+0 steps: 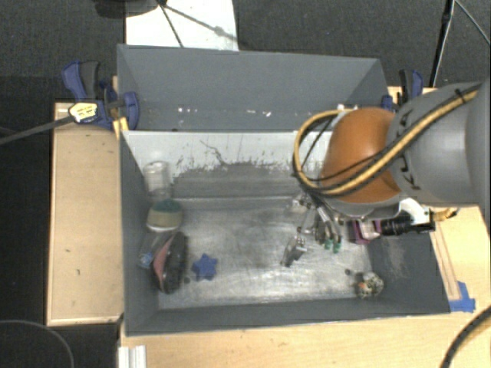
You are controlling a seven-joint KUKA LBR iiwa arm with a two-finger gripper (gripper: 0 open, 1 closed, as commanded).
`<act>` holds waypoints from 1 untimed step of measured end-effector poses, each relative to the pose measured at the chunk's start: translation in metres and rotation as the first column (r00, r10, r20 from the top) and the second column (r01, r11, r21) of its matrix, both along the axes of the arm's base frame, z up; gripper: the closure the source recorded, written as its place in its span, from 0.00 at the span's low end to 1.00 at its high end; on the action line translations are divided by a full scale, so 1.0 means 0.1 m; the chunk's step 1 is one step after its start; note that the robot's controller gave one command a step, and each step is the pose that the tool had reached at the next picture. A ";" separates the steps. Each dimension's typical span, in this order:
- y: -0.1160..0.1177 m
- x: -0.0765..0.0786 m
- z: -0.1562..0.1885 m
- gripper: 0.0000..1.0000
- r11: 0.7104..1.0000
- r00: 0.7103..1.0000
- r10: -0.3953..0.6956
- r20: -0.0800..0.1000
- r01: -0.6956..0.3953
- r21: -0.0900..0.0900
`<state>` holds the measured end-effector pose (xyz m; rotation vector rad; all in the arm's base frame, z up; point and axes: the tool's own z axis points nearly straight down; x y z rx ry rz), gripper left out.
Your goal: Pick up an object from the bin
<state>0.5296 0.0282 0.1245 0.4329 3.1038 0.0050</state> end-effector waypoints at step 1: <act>0.11 0.31 0.63 0.00 0.999 0.999 -0.051 0.003 0.051 0.000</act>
Offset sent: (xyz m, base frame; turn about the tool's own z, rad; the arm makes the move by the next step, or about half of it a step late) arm 0.0274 0.0104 0.0583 0.0518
